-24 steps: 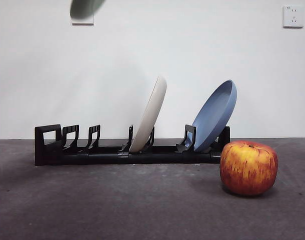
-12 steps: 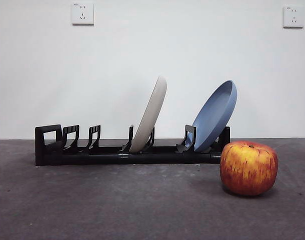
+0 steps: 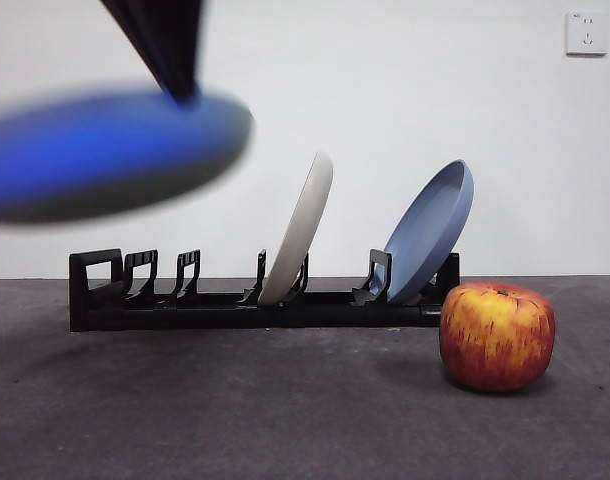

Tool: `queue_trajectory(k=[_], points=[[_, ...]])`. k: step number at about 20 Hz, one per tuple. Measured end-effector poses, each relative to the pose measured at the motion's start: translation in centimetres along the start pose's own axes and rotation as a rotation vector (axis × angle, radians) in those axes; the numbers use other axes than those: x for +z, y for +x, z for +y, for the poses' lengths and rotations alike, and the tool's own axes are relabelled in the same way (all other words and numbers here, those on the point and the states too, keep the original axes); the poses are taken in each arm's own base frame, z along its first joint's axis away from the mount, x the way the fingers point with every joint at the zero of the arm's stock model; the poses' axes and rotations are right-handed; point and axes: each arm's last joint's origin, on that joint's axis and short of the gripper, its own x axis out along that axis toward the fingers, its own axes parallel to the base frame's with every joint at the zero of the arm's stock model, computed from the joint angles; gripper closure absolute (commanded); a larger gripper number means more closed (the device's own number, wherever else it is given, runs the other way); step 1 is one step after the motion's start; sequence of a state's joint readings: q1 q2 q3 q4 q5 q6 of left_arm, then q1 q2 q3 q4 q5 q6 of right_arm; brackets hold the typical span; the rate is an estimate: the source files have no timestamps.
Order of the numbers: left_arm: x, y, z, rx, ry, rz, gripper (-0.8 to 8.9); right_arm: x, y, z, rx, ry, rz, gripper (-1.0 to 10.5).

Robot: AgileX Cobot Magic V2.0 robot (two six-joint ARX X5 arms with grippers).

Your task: Take the green plate from the plate rack,put the plate on the table,take the apple from the table,put the apple in the plate

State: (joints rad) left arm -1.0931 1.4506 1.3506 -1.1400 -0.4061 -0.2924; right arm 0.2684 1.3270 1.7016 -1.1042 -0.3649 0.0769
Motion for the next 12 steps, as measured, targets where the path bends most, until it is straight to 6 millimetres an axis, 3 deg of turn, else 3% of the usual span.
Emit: queue_trajectory(k=[5,12], points=[[1.7,6.0,-2.8,-0.065,0.006,-0.001,8.23,0.0,0.0,0.0,-0.001,0.002,0.005,3.5],[1.9,13.3,-3.9,-0.009,0.044,0.184,8.23,-0.3,0.0,0.0,-0.003,-0.008,0.028,3.5]])
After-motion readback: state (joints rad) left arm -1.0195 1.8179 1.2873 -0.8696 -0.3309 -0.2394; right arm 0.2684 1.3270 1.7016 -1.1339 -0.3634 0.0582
